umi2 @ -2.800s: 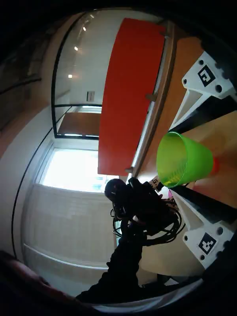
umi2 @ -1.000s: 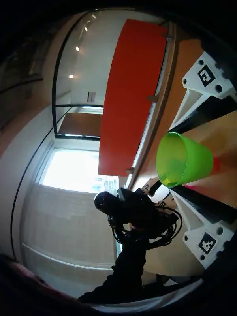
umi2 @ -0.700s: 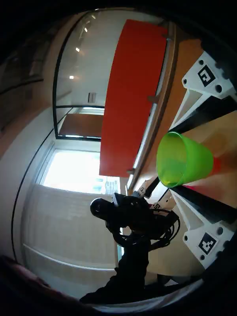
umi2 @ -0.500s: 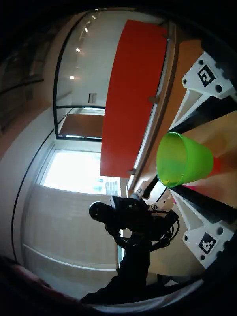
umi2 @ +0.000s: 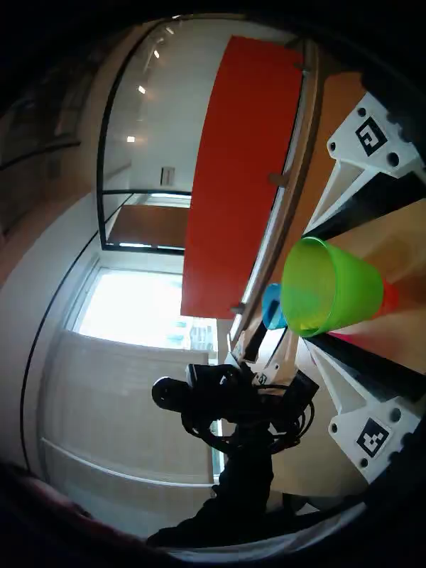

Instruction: Pour water

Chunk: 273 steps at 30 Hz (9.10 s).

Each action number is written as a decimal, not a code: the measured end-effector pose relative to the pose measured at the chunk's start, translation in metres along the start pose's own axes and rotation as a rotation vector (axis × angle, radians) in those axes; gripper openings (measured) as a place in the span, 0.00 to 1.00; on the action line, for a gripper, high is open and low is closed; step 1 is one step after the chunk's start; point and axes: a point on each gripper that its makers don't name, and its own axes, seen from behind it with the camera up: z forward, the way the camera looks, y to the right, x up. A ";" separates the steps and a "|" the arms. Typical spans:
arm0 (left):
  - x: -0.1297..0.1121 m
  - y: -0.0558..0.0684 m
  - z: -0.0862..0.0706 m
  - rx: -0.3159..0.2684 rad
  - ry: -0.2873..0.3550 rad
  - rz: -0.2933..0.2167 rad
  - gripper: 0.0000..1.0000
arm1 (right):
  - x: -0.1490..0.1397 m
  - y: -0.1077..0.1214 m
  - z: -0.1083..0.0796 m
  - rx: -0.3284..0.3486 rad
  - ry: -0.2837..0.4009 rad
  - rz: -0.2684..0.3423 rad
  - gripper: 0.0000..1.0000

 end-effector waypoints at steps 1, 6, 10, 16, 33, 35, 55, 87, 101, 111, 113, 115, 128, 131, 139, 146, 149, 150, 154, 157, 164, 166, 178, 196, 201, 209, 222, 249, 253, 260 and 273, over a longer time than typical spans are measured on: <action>0.003 -0.001 -0.002 0.002 0.010 -0.002 0.84 | 0.000 0.000 0.000 -0.001 0.001 0.000 0.93; 0.017 -0.003 -0.009 0.016 0.060 -0.014 0.84 | 0.002 -0.001 0.000 -0.001 0.005 -0.001 0.93; 0.027 -0.004 -0.015 0.025 0.101 -0.022 0.83 | 0.004 -0.002 0.000 -0.001 0.007 -0.002 0.93; 0.038 -0.005 -0.022 0.034 0.145 -0.035 0.83 | 0.007 -0.003 0.001 0.001 0.011 -0.004 0.93; 0.046 -0.012 -0.038 0.059 0.148 -0.030 0.83 | 0.010 -0.008 0.002 0.010 0.014 -0.004 0.93; 0.046 -0.012 -0.041 0.062 0.147 -0.028 0.83 | 0.011 -0.010 0.003 0.015 0.013 -0.004 0.93; 0.049 -0.030 -0.087 0.137 0.144 -0.008 0.83 | 0.019 -0.033 0.024 0.091 0.028 -0.010 0.93; 0.065 -0.032 -0.146 0.216 0.184 0.150 0.83 | 0.005 -0.076 0.060 0.249 0.011 -0.009 0.93; 0.081 -0.023 -0.164 0.246 0.221 0.267 0.83 | -0.001 -0.088 0.068 0.299 0.009 -0.005 0.93; 0.088 -0.018 -0.174 0.255 0.238 0.319 0.83 | -0.003 -0.101 0.074 0.337 0.006 -0.003 0.93; 0.088 -0.017 -0.176 0.258 0.238 0.336 0.83 | -0.004 -0.103 0.076 0.344 0.006 0.000 0.93; 0.088 -0.016 -0.177 0.259 0.238 0.350 0.83 | -0.004 -0.106 0.077 0.352 0.007 0.000 0.93; 0.090 -0.009 -0.189 0.256 0.245 0.433 0.83 | -0.010 -0.128 0.087 0.403 0.002 0.006 0.93; 0.090 -0.008 -0.190 0.257 0.241 0.456 0.83 | -0.011 -0.132 0.090 0.412 0.003 0.005 0.93; 0.092 -0.006 -0.194 0.259 0.242 0.516 0.83 | -0.013 -0.143 0.096 0.442 0.004 0.009 0.93; 0.090 -0.005 -0.196 0.267 0.233 0.562 0.83 | -0.012 -0.152 0.102 0.464 0.008 0.014 0.93; 0.092 -0.004 -0.197 0.270 0.234 0.582 0.83 | -0.011 -0.155 0.104 0.472 0.010 0.015 0.93; 0.092 -0.004 -0.197 0.271 0.233 0.590 0.83 | -0.011 -0.156 0.105 0.475 0.010 0.015 0.93; 0.094 -0.002 -0.197 0.271 0.231 0.617 0.83 | -0.012 -0.160 0.106 0.483 0.011 0.015 0.93; 0.095 -0.001 -0.197 0.270 0.232 0.631 0.83 | -0.011 -0.163 0.107 0.490 0.011 0.017 0.93; 0.097 0.002 -0.199 0.272 0.230 0.670 0.83 | -0.010 -0.171 0.109 0.507 0.013 0.016 0.93; 0.098 0.003 -0.199 0.272 0.230 0.677 0.83 | -0.010 -0.173 0.109 0.510 0.015 0.018 0.93; 0.097 0.006 -0.198 0.265 0.221 0.714 0.83 | -0.007 -0.182 0.111 0.532 0.025 0.024 0.93; 0.098 0.003 -0.204 0.270 0.210 0.732 0.83 | 0.001 -0.190 0.114 0.548 0.059 -0.015 0.93; 0.098 0.003 -0.205 0.270 0.206 0.739 0.83 | 0.004 -0.193 0.116 0.552 0.073 -0.024 0.93; 0.097 0.002 -0.207 0.273 0.202 0.753 0.83 | 0.009 -0.196 0.117 0.558 0.092 -0.028 0.93; 0.100 0.003 -0.210 0.279 0.203 0.773 0.83 | 0.017 -0.197 0.116 0.563 0.105 -0.036 0.93; 0.099 0.006 -0.204 0.279 0.185 0.867 0.83 | 0.018 -0.197 0.115 0.564 0.103 -0.051 0.93; 0.100 0.007 -0.205 0.279 0.185 0.884 0.83 | 0.017 -0.198 0.115 0.563 0.100 -0.054 0.93; 0.101 0.009 -0.205 0.279 0.180 0.911 0.83 | 0.017 -0.196 0.116 0.558 0.098 -0.056 0.93; 0.103 0.009 -0.205 0.285 0.177 0.943 0.83 | 0.016 -0.195 0.115 0.554 0.095 -0.059 0.93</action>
